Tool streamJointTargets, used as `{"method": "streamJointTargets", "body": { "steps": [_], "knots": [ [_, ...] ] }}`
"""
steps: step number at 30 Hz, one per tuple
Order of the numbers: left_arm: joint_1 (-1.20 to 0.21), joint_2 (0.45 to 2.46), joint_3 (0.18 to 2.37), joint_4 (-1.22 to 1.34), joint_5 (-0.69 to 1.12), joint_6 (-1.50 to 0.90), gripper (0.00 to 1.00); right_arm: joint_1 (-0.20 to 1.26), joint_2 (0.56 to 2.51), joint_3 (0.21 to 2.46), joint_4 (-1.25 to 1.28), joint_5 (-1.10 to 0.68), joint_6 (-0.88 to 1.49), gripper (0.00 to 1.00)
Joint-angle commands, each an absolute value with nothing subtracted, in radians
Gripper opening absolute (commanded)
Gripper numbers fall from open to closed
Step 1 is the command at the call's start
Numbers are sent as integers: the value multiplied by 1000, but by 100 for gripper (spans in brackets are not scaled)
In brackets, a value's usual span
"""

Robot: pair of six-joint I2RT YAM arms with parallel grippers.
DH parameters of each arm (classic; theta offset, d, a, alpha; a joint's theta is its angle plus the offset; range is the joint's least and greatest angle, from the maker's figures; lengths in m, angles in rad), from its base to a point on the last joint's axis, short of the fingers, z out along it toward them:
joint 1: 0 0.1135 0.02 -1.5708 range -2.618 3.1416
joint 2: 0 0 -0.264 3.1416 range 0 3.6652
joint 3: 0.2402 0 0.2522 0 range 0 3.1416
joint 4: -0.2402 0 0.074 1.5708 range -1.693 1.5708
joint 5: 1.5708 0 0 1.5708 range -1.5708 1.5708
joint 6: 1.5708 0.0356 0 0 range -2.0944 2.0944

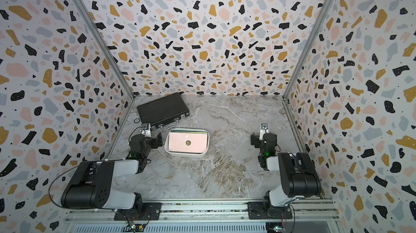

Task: Put the sealed envelopes into the storage box
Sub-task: Reset both arms

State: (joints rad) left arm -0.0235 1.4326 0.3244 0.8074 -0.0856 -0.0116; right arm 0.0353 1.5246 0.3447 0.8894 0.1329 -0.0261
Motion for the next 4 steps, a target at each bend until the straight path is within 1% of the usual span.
{"method": "streamJointTargets", "body": {
  "steps": [1,4],
  "knots": [
    [-23,1432,334,829,-69,-12,99,37,1510,344,892,128,-17,99],
    [-23,1440,344,821,-66,-12,99,37,1511,343,893,127,-17,99]
  ]
}}
